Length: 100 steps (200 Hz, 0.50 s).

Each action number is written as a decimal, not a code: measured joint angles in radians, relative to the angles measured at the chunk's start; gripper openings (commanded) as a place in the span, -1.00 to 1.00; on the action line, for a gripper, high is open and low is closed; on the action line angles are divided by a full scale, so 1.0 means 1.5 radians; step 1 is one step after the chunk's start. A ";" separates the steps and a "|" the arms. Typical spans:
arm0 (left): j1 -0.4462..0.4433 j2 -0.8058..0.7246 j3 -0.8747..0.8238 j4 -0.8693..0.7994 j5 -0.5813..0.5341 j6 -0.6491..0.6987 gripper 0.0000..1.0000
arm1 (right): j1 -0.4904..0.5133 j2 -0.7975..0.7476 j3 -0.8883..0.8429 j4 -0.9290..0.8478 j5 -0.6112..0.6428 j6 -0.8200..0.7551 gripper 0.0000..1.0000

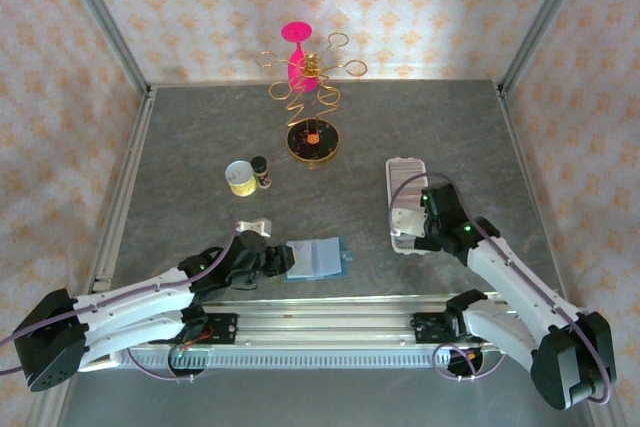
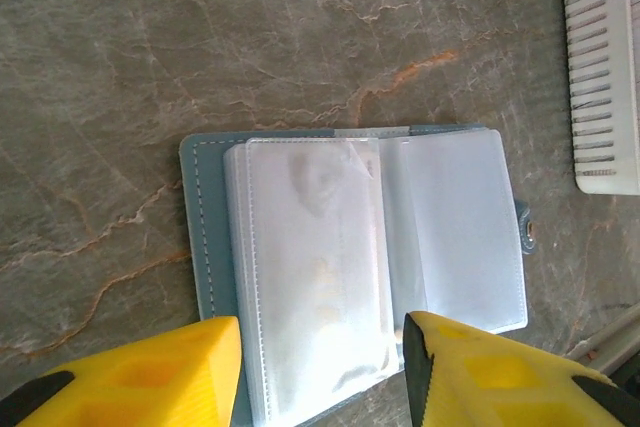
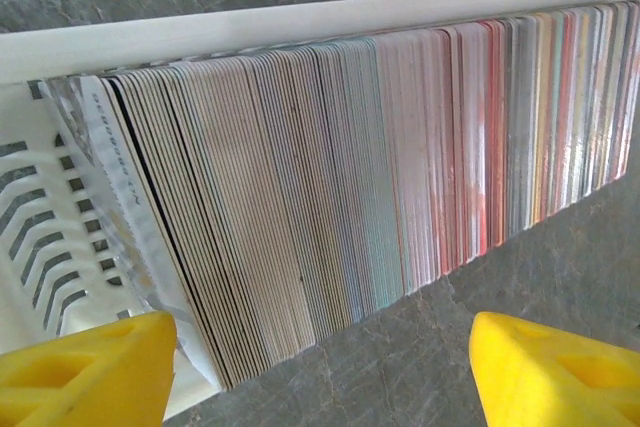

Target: Put the credit cards into the card holder

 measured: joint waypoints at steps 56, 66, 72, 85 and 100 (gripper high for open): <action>0.000 0.024 0.000 0.023 0.009 0.001 -0.04 | 0.000 0.020 -0.018 0.039 -0.007 -0.026 0.53; 0.000 0.026 0.000 0.025 0.011 0.001 -0.04 | 0.000 0.024 -0.018 0.040 -0.008 -0.029 0.53; 0.000 0.027 0.000 0.025 0.011 0.001 -0.04 | 0.001 0.026 -0.018 0.041 -0.010 -0.029 0.53; 0.000 0.027 0.000 0.025 0.011 0.001 -0.04 | 0.005 0.027 -0.020 0.043 -0.010 -0.030 0.53; 0.000 0.027 0.000 0.026 0.011 0.000 -0.04 | 0.009 0.033 -0.020 0.045 -0.010 -0.029 0.54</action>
